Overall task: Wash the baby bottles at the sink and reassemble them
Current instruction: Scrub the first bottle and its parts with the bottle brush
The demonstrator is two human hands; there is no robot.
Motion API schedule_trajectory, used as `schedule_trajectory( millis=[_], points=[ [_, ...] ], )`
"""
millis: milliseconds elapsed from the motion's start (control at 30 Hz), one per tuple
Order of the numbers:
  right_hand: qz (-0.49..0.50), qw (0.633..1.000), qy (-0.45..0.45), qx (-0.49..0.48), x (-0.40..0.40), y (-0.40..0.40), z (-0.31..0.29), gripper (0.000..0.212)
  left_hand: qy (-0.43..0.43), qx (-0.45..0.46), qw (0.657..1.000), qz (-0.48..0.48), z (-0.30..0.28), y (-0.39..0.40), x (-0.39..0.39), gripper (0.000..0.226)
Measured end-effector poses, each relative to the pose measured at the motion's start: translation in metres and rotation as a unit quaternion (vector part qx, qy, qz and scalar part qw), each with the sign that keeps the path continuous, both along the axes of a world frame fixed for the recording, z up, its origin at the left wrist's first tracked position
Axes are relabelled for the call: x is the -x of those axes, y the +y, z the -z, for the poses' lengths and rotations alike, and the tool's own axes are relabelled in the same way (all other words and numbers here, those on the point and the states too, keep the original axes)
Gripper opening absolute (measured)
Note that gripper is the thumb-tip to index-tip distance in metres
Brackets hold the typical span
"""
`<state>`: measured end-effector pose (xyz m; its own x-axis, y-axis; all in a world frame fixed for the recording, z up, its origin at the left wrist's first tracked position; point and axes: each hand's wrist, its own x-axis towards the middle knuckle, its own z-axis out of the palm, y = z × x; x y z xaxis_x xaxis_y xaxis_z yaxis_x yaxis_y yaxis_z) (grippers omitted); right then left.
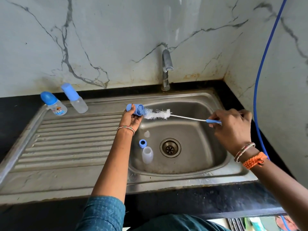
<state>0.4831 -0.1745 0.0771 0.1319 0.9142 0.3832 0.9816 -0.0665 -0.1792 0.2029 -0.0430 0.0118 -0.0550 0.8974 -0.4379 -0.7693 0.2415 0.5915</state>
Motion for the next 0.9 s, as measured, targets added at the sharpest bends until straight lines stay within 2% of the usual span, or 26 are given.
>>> schedule_trajectory(
  millis=[33,67,100,167,200,233,267,300,367,400,467,500,533,567,600,633,667,700,733,767,800,867,900],
  points=[
    [-0.003,1.0,-0.002,-0.009,-0.002,0.001,0.001,0.012,-0.004,-0.001,1.0,-0.001,0.0,0.0,0.0,0.003],
    [-0.011,0.999,0.025,0.023,-0.004,0.003,0.001,0.007,-0.008,-0.001,1.0,-0.004,0.0,0.0,0.0,0.002],
    [-0.023,0.99,0.095,0.105,-0.005,0.004,0.0,0.008,-0.01,-0.002,1.0,-0.008,0.001,0.001,0.002,0.003],
    [-0.048,0.91,0.288,0.294,-0.008,0.008,-0.001,0.033,-0.016,-0.011,1.0,-0.008,0.003,0.001,0.005,0.004],
    [-0.054,0.875,0.341,0.339,-0.008,0.009,0.0,0.042,-0.022,-0.016,1.0,-0.004,0.003,0.001,0.007,0.005],
    [-0.063,0.866,0.347,0.353,-0.007,0.009,0.001,0.046,-0.03,-0.019,0.999,-0.002,0.003,0.001,0.009,0.005],
    [-0.062,0.881,0.321,0.342,-0.004,0.007,0.002,0.044,-0.038,-0.017,0.999,-0.004,0.003,0.001,0.011,0.004],
    [-0.056,0.912,0.264,0.308,-0.003,0.005,0.004,0.037,-0.046,-0.011,0.999,-0.011,0.002,0.001,0.012,0.005],
    [-0.01,0.973,0.146,0.179,0.0,-0.001,0.004,0.013,-0.048,0.006,0.999,-0.024,0.002,0.003,0.014,0.008],
    [-0.002,0.989,0.119,0.092,0.003,-0.004,0.003,0.006,-0.045,0.013,0.999,-0.025,0.002,0.004,0.014,0.008],
    [-0.039,0.996,0.069,-0.048,0.008,-0.007,0.005,0.016,-0.044,0.018,0.999,-0.019,0.002,0.004,0.012,0.008],
    [-0.058,0.994,0.043,-0.086,0.008,-0.007,0.006,0.017,-0.043,0.019,0.999,-0.018,0.002,0.004,0.011,0.008],
    [-0.065,0.994,0.029,-0.087,0.008,-0.006,0.008,0.016,-0.042,0.018,0.999,-0.018,0.002,0.004,0.01,0.007],
    [-0.06,0.996,0.054,-0.039,0.006,-0.003,0.008,0.011,-0.041,0.015,0.999,-0.019,0.003,0.005,0.009,0.006],
    [-0.05,0.988,0.131,0.062,0.003,0.001,0.006,0.006,-0.043,0.008,0.999,-0.018,0.003,0.005,0.009,0.005],
    [-0.045,0.947,0.245,0.204,0.0,0.004,0.004,0.019,-0.044,-0.004,0.999,-0.01,0.004,0.004,0.011,0.005],
    [-0.036,0.873,0.365,0.322,-0.003,0.005,0.004,0.033,-0.045,-0.02,0.999,0.006,0.004,0.003,0.013,0.008],
    [-0.022,0.812,0.439,0.384,-0.006,0.005,0.006,0.042,-0.045,-0.032,0.998,0.027,0.004,0.002,0.015,0.011],
    [-0.024,0.793,0.459,0.4,-0.009,0.004,0.009,0.045,-0.045,-0.038,0.997,0.044,0.004,0.002,0.017,0.013],
    [-0.038,0.811,0.442,0.381,-0.01,0.002,0.013,0.043,-0.043,-0.034,0.997,0.053,0.003,0.004,0.02,0.015],
    [-0.057,0.861,0.377,0.336,-0.01,-0.003,0.016,0.037,-0.036,-0.023,0.997,0.06,0.0,0.005,0.022,0.017],
    [-0.053,0.965,0.189,0.173,-0.008,-0.012,0.017,0.015,-0.006,0.005,0.997,0.071,-0.004,0.009,0.024,0.028],
    [-0.043,0.989,0.116,0.083,-0.006,-0.013,0.015,0.008,0.006,0.019,0.997,0.069,-0.007,0.01,0.023,0.03]
  ],
)
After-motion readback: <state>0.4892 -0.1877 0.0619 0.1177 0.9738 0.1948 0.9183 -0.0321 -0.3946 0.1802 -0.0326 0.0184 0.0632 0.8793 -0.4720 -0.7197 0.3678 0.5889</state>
